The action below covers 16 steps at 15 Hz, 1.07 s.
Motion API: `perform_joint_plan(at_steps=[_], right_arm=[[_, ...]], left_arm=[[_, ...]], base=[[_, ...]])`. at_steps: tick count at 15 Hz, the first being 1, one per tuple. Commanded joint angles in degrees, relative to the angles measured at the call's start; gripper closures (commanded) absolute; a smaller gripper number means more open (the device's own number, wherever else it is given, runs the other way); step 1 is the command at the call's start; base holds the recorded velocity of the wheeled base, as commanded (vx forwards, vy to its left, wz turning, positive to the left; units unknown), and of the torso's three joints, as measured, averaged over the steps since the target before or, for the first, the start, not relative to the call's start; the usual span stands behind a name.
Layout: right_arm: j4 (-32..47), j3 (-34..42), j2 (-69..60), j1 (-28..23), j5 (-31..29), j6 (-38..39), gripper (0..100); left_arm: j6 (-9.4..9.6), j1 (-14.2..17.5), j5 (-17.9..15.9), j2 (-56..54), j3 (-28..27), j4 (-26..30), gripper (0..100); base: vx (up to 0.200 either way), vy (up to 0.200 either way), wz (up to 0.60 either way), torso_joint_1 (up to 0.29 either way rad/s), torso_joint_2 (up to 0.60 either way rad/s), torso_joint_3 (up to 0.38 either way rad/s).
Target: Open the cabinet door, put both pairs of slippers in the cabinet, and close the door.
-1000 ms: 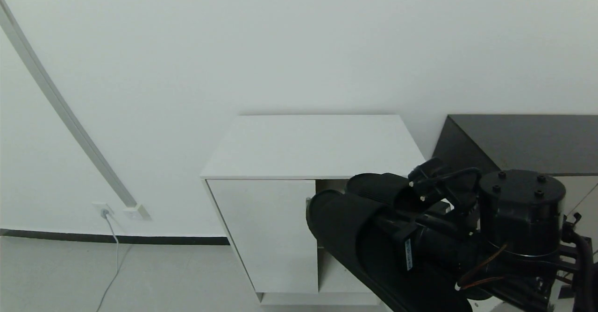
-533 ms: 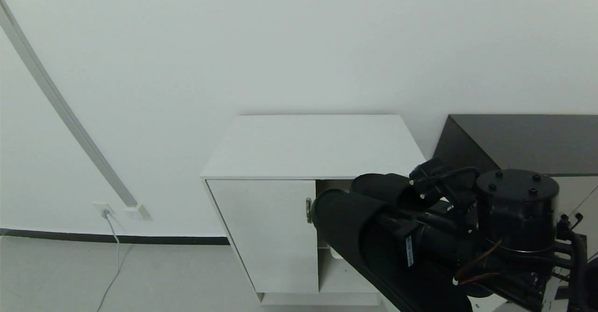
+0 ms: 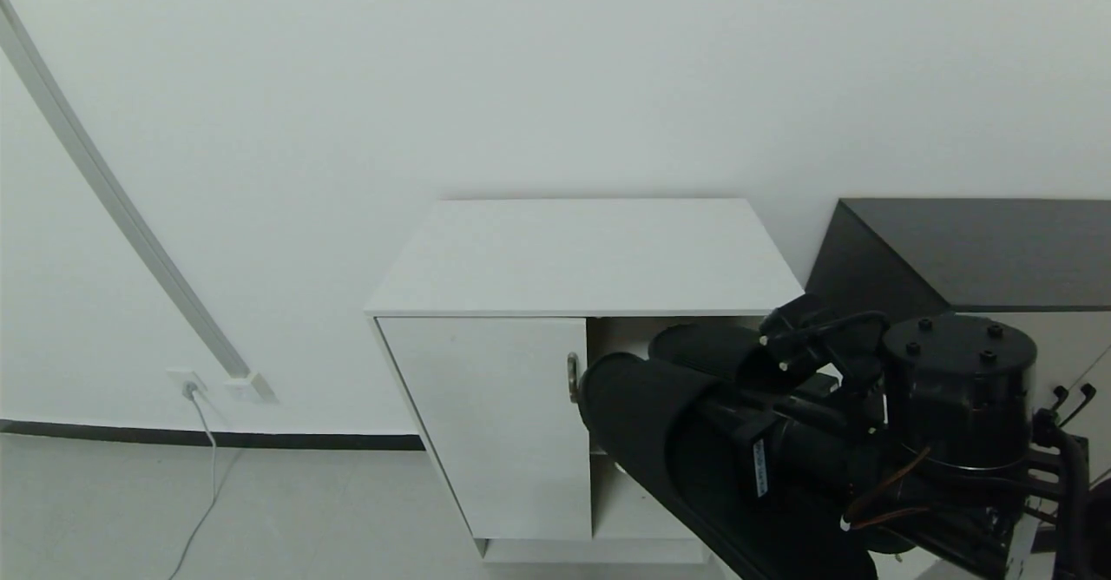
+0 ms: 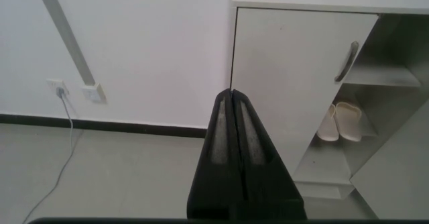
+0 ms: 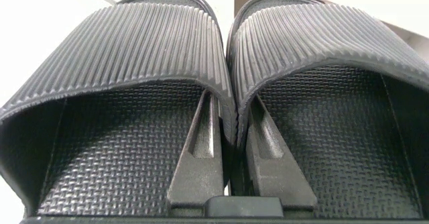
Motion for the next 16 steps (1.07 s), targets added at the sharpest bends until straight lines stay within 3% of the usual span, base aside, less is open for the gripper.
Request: perform_joint_plan(at_steps=[1, 16], right_arm=[[0.0, 0.0, 0.1, 0.0, -0.1, 0.0, 100], [0.0, 0.4, 0.2, 0.0, 0.1, -0.3, 100]], left_arm=[[-0.02, 0.0, 0.0, 0.1, 0.0, 0.0, 100], [-0.02, 0.0, 0.0, 0.1, 0.0, 0.0, 100]], base=[[0.0, 0.0, 0.0, -0.154, 0.39, 0.217], [0.0, 0.0, 0.0, -0.208, 0.52, 0.302]])
